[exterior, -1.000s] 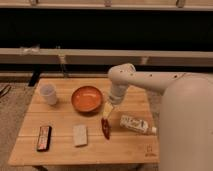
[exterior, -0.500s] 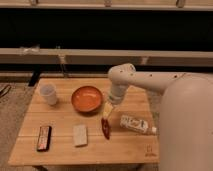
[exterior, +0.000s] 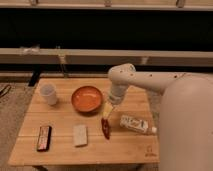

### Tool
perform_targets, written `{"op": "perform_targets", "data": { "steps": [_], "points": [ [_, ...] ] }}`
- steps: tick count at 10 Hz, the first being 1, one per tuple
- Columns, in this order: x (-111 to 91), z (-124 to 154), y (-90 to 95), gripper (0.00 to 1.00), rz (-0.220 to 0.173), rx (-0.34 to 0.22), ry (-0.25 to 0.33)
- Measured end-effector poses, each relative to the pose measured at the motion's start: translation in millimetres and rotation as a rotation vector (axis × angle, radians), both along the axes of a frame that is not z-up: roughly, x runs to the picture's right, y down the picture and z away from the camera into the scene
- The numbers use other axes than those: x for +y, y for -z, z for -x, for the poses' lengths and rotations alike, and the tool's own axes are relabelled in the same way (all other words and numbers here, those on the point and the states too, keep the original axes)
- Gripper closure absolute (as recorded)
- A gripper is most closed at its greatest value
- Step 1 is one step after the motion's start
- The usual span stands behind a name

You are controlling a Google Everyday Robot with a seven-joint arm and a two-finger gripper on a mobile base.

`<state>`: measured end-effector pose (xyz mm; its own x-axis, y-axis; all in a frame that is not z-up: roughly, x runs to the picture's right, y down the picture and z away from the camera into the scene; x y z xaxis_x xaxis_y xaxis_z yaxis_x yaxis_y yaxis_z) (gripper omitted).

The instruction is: Place the pepper in the ceramic bowl

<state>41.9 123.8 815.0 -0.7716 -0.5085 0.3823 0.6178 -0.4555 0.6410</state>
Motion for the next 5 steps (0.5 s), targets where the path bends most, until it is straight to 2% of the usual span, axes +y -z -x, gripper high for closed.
{"op": "perform_targets", "data": {
  "steps": [2,5],
  "points": [
    [3,1,0.6,0.2,-0.017,0.014,0.02],
    [31,25,14.8,0.2,-0.07,0.039,0.065]
  ]
}}
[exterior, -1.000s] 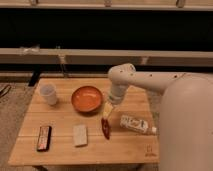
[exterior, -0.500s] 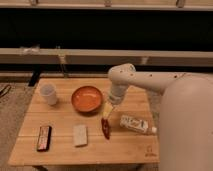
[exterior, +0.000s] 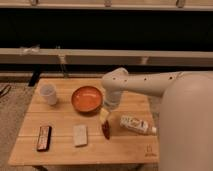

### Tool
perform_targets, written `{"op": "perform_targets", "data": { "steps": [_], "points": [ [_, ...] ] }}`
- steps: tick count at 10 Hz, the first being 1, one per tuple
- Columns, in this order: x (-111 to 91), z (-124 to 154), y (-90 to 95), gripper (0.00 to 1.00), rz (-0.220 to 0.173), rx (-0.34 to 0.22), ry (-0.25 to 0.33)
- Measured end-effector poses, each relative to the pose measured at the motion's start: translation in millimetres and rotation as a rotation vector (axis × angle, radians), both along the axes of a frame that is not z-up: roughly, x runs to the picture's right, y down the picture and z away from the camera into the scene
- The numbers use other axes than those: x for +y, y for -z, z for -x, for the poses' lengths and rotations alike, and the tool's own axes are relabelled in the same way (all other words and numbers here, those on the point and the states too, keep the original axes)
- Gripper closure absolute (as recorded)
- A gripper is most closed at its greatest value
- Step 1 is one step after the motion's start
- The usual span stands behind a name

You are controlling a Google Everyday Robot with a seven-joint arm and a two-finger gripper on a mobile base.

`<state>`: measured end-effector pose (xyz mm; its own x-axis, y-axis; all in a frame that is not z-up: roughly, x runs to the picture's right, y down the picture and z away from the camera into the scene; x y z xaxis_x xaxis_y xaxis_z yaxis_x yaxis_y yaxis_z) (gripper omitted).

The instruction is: Place the pepper in the ceramic bowl

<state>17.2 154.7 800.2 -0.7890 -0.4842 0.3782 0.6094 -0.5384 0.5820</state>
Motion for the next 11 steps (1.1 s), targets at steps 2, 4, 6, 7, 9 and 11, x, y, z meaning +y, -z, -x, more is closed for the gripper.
{"op": "perform_targets", "data": {
  "steps": [2,4,6,7,9,11],
  "points": [
    [19,13,4.1,0.2,-0.032,0.014,0.027],
    [29,16,0.9,0.2,-0.032,0.025,0.04],
    [42,21,-6.3,0.2,-0.015,0.036,0.06],
    [46,23,-8.1,0.2,-0.008,0.04,0.072],
    [52,21,-12.7,0.2,0.017,0.058,0.084],
    [56,22,-17.7,0.2,0.043,0.073,0.094]
  ]
}}
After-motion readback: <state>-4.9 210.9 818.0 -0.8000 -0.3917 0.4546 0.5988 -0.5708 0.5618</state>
